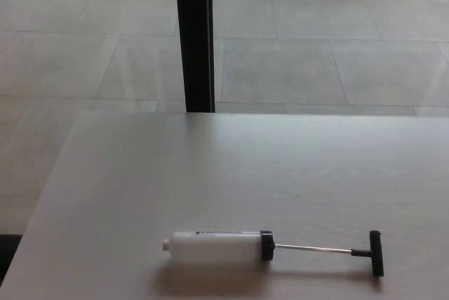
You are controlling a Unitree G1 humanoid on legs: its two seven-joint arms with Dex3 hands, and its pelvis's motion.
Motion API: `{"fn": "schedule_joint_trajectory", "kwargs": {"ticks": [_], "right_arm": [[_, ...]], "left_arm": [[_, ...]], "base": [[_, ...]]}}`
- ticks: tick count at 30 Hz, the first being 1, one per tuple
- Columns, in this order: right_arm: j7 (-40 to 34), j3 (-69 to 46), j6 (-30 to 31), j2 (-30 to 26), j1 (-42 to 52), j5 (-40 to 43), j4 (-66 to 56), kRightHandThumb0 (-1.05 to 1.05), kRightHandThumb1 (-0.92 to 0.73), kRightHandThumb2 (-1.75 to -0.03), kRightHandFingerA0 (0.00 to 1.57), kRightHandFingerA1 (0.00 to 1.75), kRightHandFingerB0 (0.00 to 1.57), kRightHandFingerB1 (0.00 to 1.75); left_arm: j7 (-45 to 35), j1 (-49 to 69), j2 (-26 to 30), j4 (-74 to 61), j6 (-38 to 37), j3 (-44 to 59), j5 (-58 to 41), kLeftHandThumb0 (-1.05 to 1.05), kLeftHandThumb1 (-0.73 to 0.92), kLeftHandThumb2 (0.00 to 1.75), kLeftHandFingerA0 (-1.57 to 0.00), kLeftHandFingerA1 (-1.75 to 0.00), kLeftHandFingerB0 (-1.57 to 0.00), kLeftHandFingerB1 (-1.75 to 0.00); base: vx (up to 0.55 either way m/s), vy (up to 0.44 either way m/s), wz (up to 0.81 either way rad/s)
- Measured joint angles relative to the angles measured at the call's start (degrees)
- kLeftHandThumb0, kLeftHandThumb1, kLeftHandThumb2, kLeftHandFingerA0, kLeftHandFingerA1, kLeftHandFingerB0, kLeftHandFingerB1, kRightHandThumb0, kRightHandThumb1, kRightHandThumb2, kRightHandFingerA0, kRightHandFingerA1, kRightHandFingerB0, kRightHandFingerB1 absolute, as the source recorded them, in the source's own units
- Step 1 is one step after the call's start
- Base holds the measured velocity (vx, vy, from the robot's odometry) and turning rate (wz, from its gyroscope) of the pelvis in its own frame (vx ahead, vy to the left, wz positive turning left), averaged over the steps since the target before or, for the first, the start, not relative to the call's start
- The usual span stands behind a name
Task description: The robot uses its left hand to lift the air pump kept on the middle of the desk and use the right hand to compress the handle
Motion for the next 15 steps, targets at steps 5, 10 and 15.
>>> {"fn": "schedule_joint_trajectory", "kwargs": {"ticks": [5, 10, 15], "right_arm": [[2.86, -5.28, -0.86, -0.52, -0.65, 3.90, -0.45, -0.81, -0.68, -1.05, 0.09, 0.60, 0.04, 0.35], [4.10, -7.00, -1.10, -0.65, -1.13, 5.74, -1.21, -0.81, -0.69, -1.09, 0.12, 0.61, 0.00, 0.32], [4.70, -7.13, -1.12, -0.64, -1.66, 6.29, -1.20, -0.76, -0.64, -1.08, 0.09, 0.60, 0.00, 0.33]], "left_arm": [[-0.96, -2.49, 1.88, 0.25, -2.33, 5.39, -2.53, -0.63, 0.71, 0.61, -0.22, -0.39, -0.26, -0.31], [0.65, -5.48, 2.12, -8.48, -5.82, 5.20, -2.35, -0.67, 0.63, 0.60, -0.34, -0.41, -0.43, -0.34], [1.18, -8.49, 2.11, -18.82, -7.31, 2.78, -1.49, -0.72, 0.61, 0.59, -0.39, -0.43, -0.41, -0.33]], "base": [[0.00, 0.000, 0.00], [0.00, 0.000, 0.00], [0.00, 0.000, 0.00]]}}
